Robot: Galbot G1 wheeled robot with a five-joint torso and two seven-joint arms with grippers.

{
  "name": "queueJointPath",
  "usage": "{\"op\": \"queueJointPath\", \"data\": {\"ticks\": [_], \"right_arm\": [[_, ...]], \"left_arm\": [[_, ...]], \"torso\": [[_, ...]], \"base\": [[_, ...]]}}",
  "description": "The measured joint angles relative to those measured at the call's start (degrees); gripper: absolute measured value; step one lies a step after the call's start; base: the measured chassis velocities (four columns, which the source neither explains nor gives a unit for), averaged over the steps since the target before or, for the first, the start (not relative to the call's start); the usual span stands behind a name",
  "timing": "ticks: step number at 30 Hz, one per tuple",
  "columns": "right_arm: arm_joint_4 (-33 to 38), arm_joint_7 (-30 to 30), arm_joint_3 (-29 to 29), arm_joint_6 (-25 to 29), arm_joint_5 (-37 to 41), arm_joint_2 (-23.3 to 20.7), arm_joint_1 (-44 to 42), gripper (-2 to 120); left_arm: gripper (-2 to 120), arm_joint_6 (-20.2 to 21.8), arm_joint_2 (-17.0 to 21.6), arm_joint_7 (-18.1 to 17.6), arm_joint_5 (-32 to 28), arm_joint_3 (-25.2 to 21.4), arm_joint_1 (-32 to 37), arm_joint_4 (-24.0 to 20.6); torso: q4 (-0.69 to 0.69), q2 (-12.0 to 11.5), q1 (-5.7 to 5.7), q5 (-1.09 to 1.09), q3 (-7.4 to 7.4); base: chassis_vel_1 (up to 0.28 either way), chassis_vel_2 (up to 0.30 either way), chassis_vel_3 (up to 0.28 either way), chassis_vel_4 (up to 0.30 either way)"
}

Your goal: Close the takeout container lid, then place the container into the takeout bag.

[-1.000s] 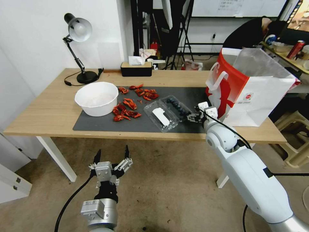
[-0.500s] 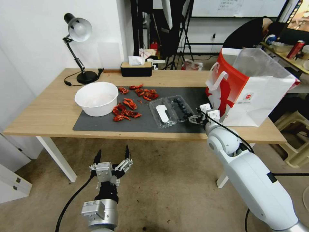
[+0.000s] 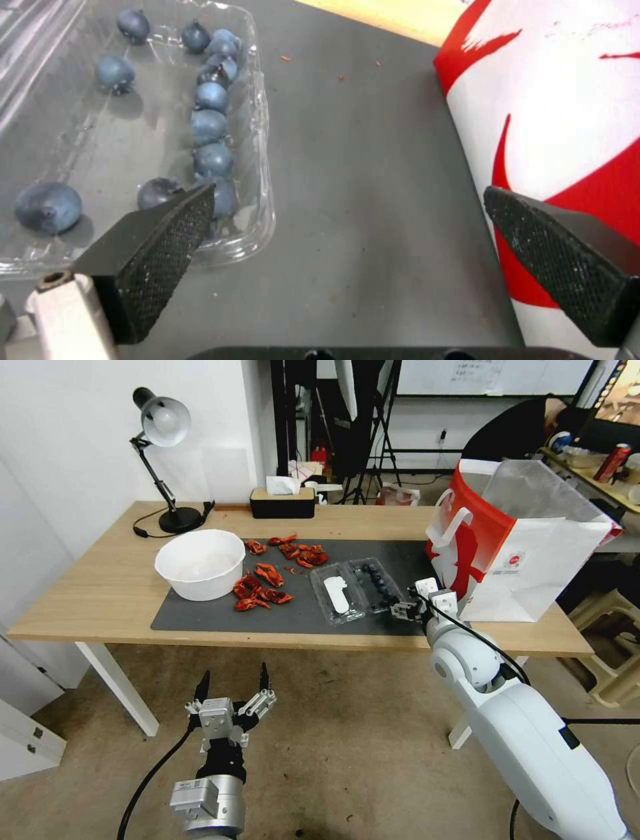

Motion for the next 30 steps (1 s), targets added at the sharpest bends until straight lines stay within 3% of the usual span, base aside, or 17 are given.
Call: {"op": "queueJointPath", "data": {"ticks": [17,20,24,25,27,29,30], "right_arm": [[6.25,0.07,3.39,0.49,3.42,0.89,-5.06,100],[9.92,-1.59,5.19,7.82,4.29,1.04,-9.32,100],[11.27,-2.96,5.95,11.71,3.89,1.00,-11.54,100],[13.09,-5.84,7.05,18.55,2.65,0.83,-15.53,100],[13.65,-9.46,7.98,26.01,0.61,0.41,-19.24,100],[13.62,-10.82,8.32,28.65,0.08,0.24,-20.40,100],[13.28,-12.96,9.17,32.84,-0.45,-0.04,-22.13,100]], "left_arm": [[100,-0.76,0.00,-0.30,0.40,0.28,0.53,-0.30],[100,-1.00,0.00,-0.48,0.26,0.28,0.59,-0.45],[100,-1.10,0.00,-0.51,0.16,0.28,0.56,-0.45],[100,-1.15,0.01,-0.57,0.06,0.25,0.42,-0.45],[100,-1.15,0.00,-0.57,-0.10,0.23,0.24,-0.37],[100,-1.15,0.01,-0.57,-0.15,0.25,0.16,-0.27],[100,-1.15,0.01,-0.57,-0.22,0.31,0.04,-0.11]], "torso": [[0.02,-0.01,0.00,0.00,0.00],[0.01,-0.01,0.00,-0.01,0.00],[0.01,-0.01,0.00,0.00,0.00],[0.00,-0.01,0.00,-0.01,0.00],[0.00,0.00,0.00,-0.01,0.00],[-0.01,0.00,0.00,0.00,-0.01],[0.00,0.00,0.00,0.00,-0.01]], "base": [[0.000,0.000,0.000,0.000],[0.000,0.000,0.000,0.000],[0.000,0.000,0.000,0.000],[0.000,0.000,0.000,0.000],[0.000,0.000,0.000,0.000],[0.000,0.000,0.000,0.000],[0.000,0.000,0.000,0.000]]}}
